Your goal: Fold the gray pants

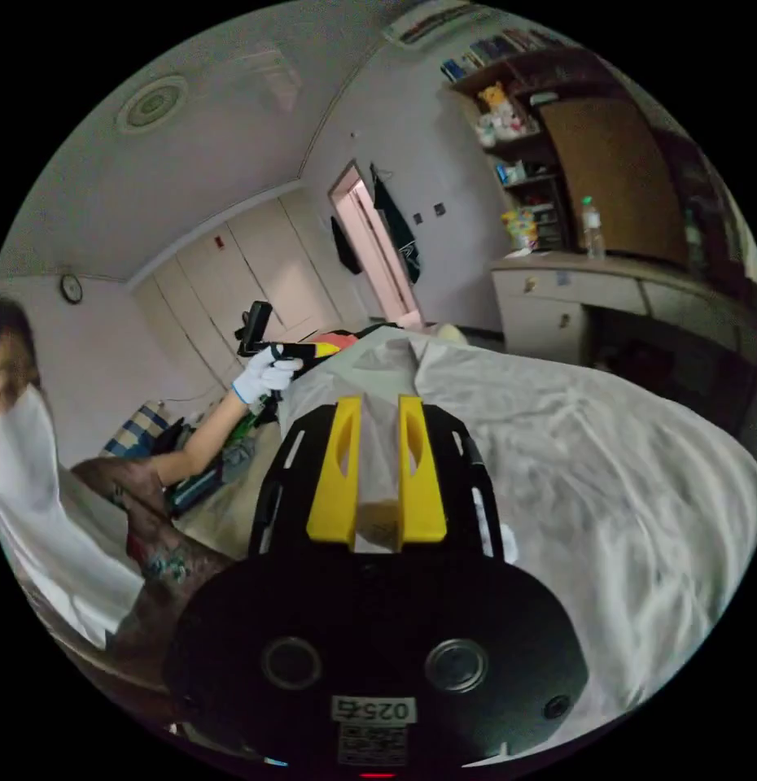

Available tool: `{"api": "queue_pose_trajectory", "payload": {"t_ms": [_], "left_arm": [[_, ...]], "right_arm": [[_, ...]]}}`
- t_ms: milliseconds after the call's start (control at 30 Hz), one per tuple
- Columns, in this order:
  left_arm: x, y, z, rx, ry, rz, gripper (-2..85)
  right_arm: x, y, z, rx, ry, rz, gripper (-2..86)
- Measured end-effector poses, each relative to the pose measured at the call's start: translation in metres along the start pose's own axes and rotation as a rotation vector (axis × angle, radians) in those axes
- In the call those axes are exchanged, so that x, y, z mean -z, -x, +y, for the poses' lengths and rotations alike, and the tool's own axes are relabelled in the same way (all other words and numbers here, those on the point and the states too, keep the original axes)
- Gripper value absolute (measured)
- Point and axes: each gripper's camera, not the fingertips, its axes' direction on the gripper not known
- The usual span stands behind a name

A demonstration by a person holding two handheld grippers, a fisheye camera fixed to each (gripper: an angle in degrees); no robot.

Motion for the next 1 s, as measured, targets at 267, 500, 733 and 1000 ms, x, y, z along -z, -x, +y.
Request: {"api": "queue_pose_trajectory", "payload": {"t_ms": [267, 500, 733, 1000], "left_arm": [[-0.023, 0.038, -0.022, 0.007, -0.017, 0.004, 4.0], [-0.002, 0.03, -0.033, -0.229, -0.009, -0.003, 5.2], [-0.004, -0.009, -0.023, -0.491, 0.069, -0.117, 3.9], [-0.098, -0.005, -0.096, -0.289, 0.327, -0.294, 3.0]], "right_arm": [[-0.178, -0.068, -0.133, -0.143, 0.222, 0.019, 11.1], [-0.2, 0.054, -0.16, 0.219, 0.259, 0.043, -0.3], [-0.234, 0.213, -0.082, 1.039, 0.488, 0.328, -0.9], [-0.25, 0.232, -0.089, 1.015, 0.476, 0.283, -1.0]]}}
